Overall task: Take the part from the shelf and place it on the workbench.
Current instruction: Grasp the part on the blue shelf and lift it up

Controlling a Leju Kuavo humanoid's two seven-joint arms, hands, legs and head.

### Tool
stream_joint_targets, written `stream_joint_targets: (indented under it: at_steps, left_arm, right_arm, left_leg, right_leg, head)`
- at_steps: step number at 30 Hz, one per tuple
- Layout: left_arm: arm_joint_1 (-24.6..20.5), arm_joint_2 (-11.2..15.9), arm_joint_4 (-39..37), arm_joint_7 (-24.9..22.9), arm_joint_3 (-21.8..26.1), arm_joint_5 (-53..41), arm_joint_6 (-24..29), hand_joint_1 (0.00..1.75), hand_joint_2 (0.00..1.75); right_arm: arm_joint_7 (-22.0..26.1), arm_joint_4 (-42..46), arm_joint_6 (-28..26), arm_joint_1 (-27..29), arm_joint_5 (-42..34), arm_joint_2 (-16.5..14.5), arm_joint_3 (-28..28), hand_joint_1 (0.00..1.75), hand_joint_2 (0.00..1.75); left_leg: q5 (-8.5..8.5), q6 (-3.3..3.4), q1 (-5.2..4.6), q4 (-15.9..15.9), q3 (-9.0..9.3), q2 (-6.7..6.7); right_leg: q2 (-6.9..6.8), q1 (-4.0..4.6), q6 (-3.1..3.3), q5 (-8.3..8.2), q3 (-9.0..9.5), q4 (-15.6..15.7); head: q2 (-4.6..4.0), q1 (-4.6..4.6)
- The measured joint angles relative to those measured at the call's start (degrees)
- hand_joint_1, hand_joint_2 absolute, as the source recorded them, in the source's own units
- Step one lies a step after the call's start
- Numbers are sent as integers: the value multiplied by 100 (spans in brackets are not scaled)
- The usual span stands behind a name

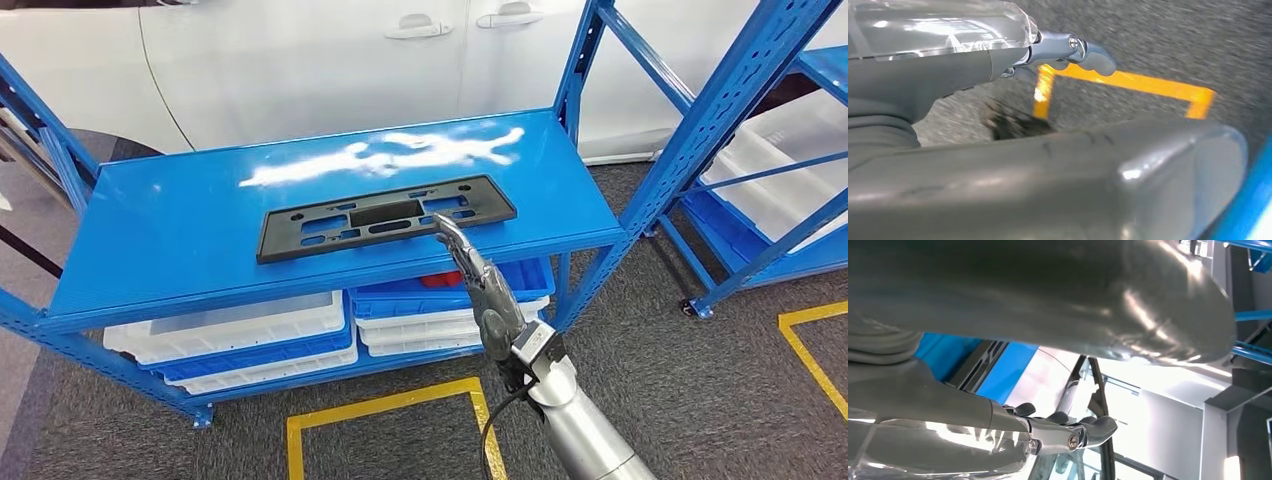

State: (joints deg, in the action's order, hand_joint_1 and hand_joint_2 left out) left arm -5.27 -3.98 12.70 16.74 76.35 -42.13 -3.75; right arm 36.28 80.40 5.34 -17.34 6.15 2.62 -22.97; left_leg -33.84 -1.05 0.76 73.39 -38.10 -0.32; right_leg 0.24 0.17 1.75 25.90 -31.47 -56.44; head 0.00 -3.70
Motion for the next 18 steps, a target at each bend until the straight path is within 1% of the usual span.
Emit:
stream_joint_targets:
  at_steps: [1, 2, 3, 4, 5, 7, 8, 9, 10, 11, 13, 14, 15, 16, 17, 18]
  left_arm:
    - [24, 0, 0, -92, -1, -32, 65, 0, 0]
    - [42, 0, 0, -177, -1, -59, 125, 0, 0]
    - [58, -1, -1, -257, -2, -77, 181, 0, 0]
    - [69, -3, -2, -317, -3, -89, 223, 0, 0]
    - [78, -4, -3, -358, -3, -94, 249, 0, 0]
    - [96, -7, -4, -405, -3, -105, 281, 0, 0]
    - [106, -13, -4, -450, -3, -120, 311, 0, 0]
    - [113, -18, -4, -510, -3, -144, 357, 0, 0]
    - [116, -24, -4, -587, -3, -169, 420, 0, 0]
    - [116, -28, -4, -674, -4, -190, 491, 0, 0]
    - [125, -28, -4, -823, -4, -208, 640, 0, 0]
    - [136, -27, -4, -882, -4, -209, 704, 0, 0]
    - [152, -27, -4, -929, -4, -211, 757, 0, 0]
    - [170, -26, -4, -961, -3, -211, 789, 0, 0]
    - [186, -27, -4, -982, -3, -211, 809, 0, 0]
    - [198, -30, -5, -994, -2, -210, 818, 0, 0]
  right_arm:
    - [5, -15, -1, 3, 5, 0, -4, 0, 0]
    - [10, -28, -1, 0, 8, 1, -7, 0, 0]
    - [13, -38, -1, -6, 8, 1, -7, 0, 0]
    - [15, -49, -1, -17, 9, 2, -7, 0, 0]
    - [17, -57, -2, -26, 9, 3, -8, 0, 0]
    - [22, -68, -3, -41, 13, 5, -10, 0, 0]
    - [24, -67, -5, -45, 13, 7, -11, 0, 0]
    - [28, -66, -9, -52, 13, 7, -11, 0, 0]
    - [30, -64, -15, -62, 11, 8, -11, 0, 0]
    - [32, -63, -23, -68, 10, 9, -11, 0, 0]
    - [33, -65, -36, -53, 11, 16, -11, 0, 0]
    - [33, -66, -39, -35, 11, 20, -11, 0, 0]
    - [33, -66, -40, -18, 12, 24, -11, 0, 0]
    - [33, -66, -41, -9, 12, 31, -11, 0, 0]
    - [33, -66, -42, -6, 12, 36, -11, 0, 0]
    - [33, -66, -42, -8, 14, 42, -11, 0, 0]
  left_leg:
    - [210, -22, 9, -180, 2, 1]
    - [514, -42, 19, -556, 99, 4]
    - [754, -47, 20, -917, 205, 6]
    - [880, -33, 11, -1243, 294, 12]
    - [942, 6, -1, -1430, 341, 15]
    - [877, 116, -21, -1523, 360, 17]
    - [894, 163, -12, -1519, 390, 12]
    - [880, 198, -4, -1534, 431, 9]
    - [868, 226, 4, -1546, 478, 6]
    - [848, 250, 10, -1557, 520, 4]
    - [787, 279, 7, -1560, 578, 2]
    - [753, 282, 4, -1560, 611, 1]
    - [716, 281, 0, -1560, 655, -1]
    - [676, 276, -3, -1561, 710, -3]
    - [634, 267, -8, -1563, 774, -5]
    - [592, 256, -10, -1568, 832, -5]
  right_leg:
    - [9, -8, -16, 50, 57, -10]
    - [13, -18, -37, 106, 123, -22]
    - [13, -23, -66, 162, 182, -30]
    - [12, -24, -97, 207, 214, -44]
    - [8, -22, -133, 246, 228, -51]
    - [6, -11, -205, 276, 231, -77]
    - [4, -12, -240, 297, 243, -98]
    - [4, -16, -271, 322, 233, -174]
    - [3, -23, -297, 382, 161, -334]
    - [2, -36, -324, 487, 7, -615]
    - [1, -51, -355, 752, -486, -1373]
    - [0, -55, -362, 822, -715, -1661]
    - [0, -55, -361, 779, -856, -1760]
    - [0, -53, -351, 615, -883, -1639]
    - [0, -47, -327, 349, -802, -1314]
    - [-5, -32, -286, 67, -667, -890]
  head:
    - [0, 0]
    - [0, 0]
    - [0, 1]
    - [0, 1]
    - [0, 2]
    - [0, 1]
    - [0, 2]
    - [0, 2]
    - [0, 3]
    - [0, 3]
    - [0, 3]
    - [0, 3]
    - [0, 3]
    - [0, 3]
    - [0, 3]
    - [0, 3]
